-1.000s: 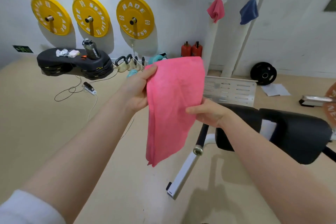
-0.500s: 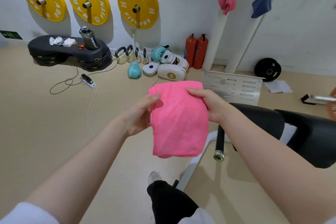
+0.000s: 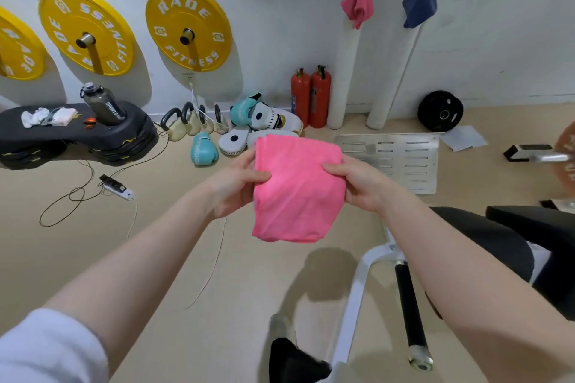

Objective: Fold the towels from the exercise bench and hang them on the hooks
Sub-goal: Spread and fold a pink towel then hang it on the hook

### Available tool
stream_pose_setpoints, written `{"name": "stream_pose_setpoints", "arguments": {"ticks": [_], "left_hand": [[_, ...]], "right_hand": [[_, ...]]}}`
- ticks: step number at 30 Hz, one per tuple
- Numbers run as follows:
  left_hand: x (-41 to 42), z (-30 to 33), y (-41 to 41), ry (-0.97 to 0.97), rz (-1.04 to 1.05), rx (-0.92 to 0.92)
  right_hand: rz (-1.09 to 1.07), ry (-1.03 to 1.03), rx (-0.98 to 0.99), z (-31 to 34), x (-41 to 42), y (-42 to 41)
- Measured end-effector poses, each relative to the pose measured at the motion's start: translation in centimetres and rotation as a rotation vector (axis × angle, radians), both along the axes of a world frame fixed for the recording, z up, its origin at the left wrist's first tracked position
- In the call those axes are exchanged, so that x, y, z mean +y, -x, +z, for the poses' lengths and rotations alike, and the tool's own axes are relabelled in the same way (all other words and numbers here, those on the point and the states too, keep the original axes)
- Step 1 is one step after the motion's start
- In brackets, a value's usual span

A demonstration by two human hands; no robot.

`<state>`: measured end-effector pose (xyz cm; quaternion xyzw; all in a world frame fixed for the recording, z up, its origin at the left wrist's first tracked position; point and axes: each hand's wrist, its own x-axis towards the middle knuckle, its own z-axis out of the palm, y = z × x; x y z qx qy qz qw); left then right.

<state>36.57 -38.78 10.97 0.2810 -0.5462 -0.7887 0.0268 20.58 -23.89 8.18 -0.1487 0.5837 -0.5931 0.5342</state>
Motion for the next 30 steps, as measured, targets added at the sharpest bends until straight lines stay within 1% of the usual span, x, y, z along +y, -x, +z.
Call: {"name": "stream_pose_setpoints", "arguments": {"ticks": [2, 5, 7, 9, 11, 15, 17, 20, 23, 26, 28, 30], "left_hand": [[-3.2, 2.2, 3.3, 0.007, 0.051, 0.083], [-7.4, 6.0, 6.9, 0.096, 0.063, 0.210], [-9.8, 8.2, 7.9, 0.114, 0.058, 0.369], [-12.3, 9.6, 8.2, 0.121, 0.046, 0.496], [-14.5, 9.7, 8.8, 0.196, 0.008, 0.481], [-18.2, 8.3, 11.0, 0.336, 0.077, 0.301], [-20.3, 7.8, 12.1, 0.366, 0.055, 0.269], [-24.2, 7.7, 14.3, 0.421, 0.047, 0.288], [-27.7, 9.1, 16.6, 0.378, 0.026, 0.375], [-30.9, 9.9, 19.2, 0.300, -0.085, 0.458], [-31.9, 9.9, 20.4, 0.237, -0.129, 0.422], [-32.6, 8.9, 21.6, 0.117, -0.176, 0.303]], "right_hand": [[-0.084, 0.072, 0.029, 2.5, -3.2, 2.6], [-0.128, 0.263, 0.122, 7.3, -7.4, 5.7], [-0.107, 0.431, 0.172, 10.1, -9.2, 7.0], [-0.027, 0.558, 0.218, 12.2, -10.5, 8.0], [0.044, 0.549, 0.326, 12.5, -12.1, 8.9], [0.050, 0.331, 0.542, 10.9, -16.2, 10.6], [0.011, 0.313, 0.556, 10.7, -17.9, 10.9], [-0.169, 0.343, 0.517, 10.8, -20.8, 11.8], [-0.315, 0.405, 0.428, 11.3, -23.8, 13.7], [-0.375, 0.360, 0.411, 11.4, -26.6, 15.2], [-0.408, 0.347, 0.360, 11.0, -28.4, 16.0], [-0.434, 0.368, 0.319, 10.2, -29.9, 16.8]]}}
